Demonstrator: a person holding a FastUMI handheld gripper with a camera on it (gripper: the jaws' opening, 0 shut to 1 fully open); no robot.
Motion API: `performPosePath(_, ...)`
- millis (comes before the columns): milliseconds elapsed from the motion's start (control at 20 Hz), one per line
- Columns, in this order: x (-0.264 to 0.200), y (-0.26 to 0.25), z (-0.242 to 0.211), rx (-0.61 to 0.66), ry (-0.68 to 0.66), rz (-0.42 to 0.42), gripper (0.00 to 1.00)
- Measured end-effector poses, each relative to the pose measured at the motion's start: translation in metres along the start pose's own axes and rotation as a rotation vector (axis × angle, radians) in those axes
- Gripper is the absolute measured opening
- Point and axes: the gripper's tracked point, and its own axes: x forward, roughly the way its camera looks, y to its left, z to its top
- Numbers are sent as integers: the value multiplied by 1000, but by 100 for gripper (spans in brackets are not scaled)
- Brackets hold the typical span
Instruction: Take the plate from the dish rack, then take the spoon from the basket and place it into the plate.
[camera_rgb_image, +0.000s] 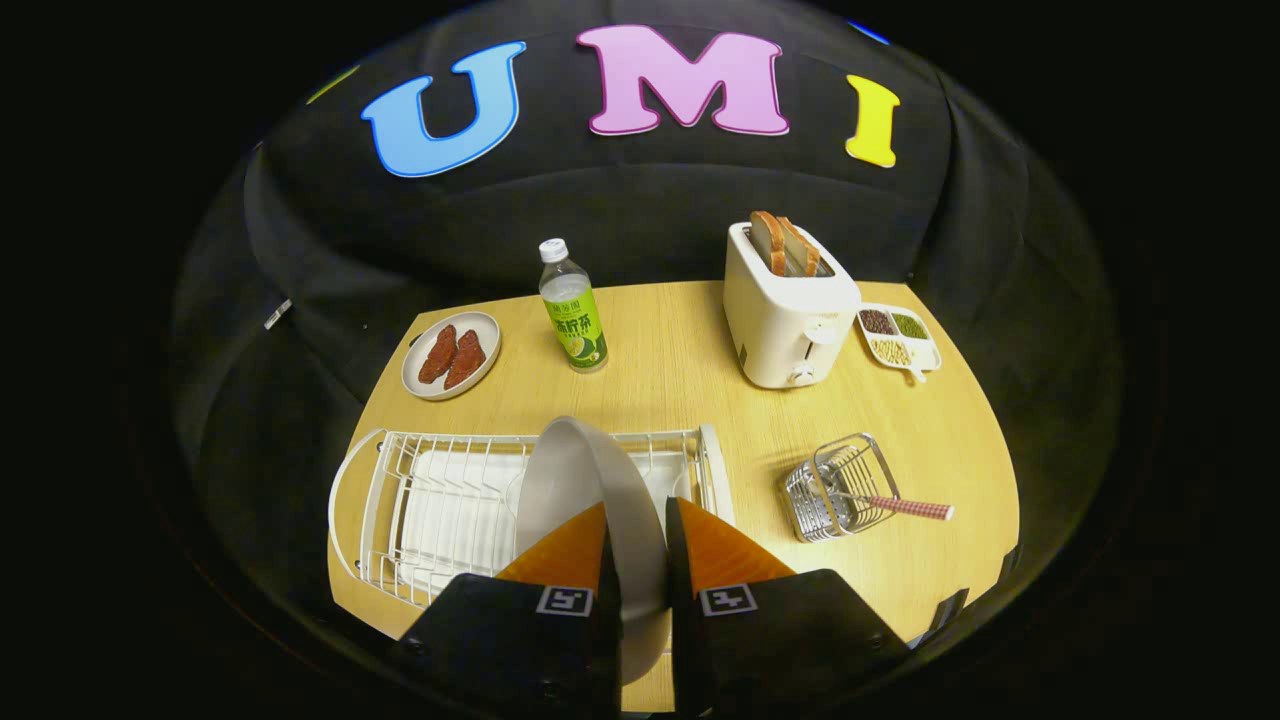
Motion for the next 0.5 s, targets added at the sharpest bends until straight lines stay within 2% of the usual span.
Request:
performPosePath(100,-7,-6,-2,-4,-13,35,24)
performPosePath(300,-39,-22,-5,51,-37,159,24)
performPosePath(500,-76,-66,-11,82,-52,197,24)
